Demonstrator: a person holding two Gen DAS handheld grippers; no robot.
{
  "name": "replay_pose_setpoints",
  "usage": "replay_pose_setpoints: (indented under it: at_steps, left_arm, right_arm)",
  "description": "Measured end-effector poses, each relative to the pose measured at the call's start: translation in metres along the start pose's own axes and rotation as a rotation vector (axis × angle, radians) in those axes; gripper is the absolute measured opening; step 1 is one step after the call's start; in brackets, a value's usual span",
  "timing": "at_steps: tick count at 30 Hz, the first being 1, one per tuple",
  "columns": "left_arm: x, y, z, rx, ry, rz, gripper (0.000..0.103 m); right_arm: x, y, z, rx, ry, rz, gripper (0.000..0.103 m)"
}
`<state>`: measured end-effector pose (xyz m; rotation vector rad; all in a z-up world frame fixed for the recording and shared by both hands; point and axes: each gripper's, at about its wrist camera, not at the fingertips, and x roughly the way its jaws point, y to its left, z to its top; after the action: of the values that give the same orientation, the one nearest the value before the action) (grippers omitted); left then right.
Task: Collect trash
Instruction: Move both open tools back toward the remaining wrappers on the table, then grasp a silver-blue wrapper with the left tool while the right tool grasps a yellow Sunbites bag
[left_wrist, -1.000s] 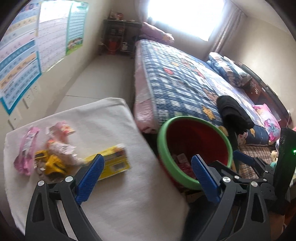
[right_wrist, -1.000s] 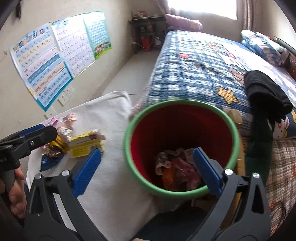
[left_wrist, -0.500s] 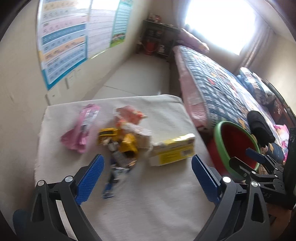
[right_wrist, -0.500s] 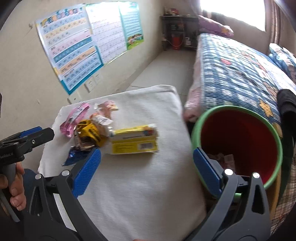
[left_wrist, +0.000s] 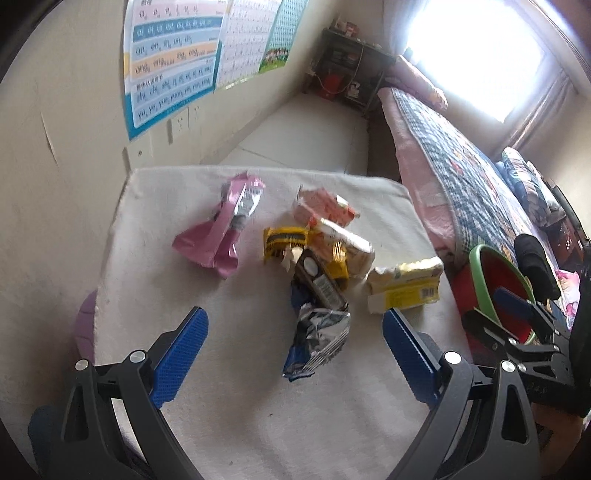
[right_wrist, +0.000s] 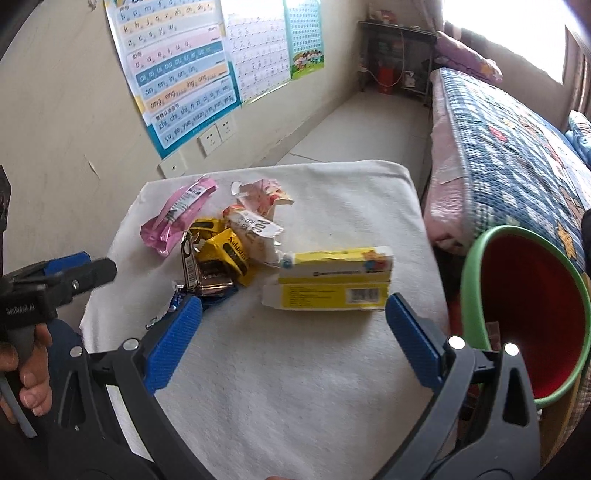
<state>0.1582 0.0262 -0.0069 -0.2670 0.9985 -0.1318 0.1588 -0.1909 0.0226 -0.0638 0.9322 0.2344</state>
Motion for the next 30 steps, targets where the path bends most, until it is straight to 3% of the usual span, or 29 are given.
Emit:
replay_pose_setpoints:
  at_steps: [14, 17, 19, 24, 30]
  left_arm:
    - [0.06, -0.01, -0.022, 0.071, 0.151, -0.016, 0.09]
    - [0.072, -0.01, -0.024, 0.081, 0.18, -0.03, 0.074]
    - [0.075, -0.008, -0.025, 0.077, 0.194, -0.037, 0.049]
    - [0.076, 0.007, -0.034, 0.058, 0.21, -0.051, 0.008]
    - [0.068, 0.025, -0.043, 0.05, 0.198, -0.053, 0.003]
  right_arm:
    - [0.035, -0.011, 0.004, 0.003, 0.06, -0.037, 0.098]
    - [0.042, -0.011, 0.005, 0.003, 0.071, -0.033, 0.098]
    - [0.045, -0.008, 0.007, 0.0, 0.074, -0.023, 0.098]
    - [0.054, 0.009, 0.015, -0.027, 0.071, 0.028, 0.098]
    - [0.076, 0.038, 0.024, -0.074, 0.093, 0.074, 0.087]
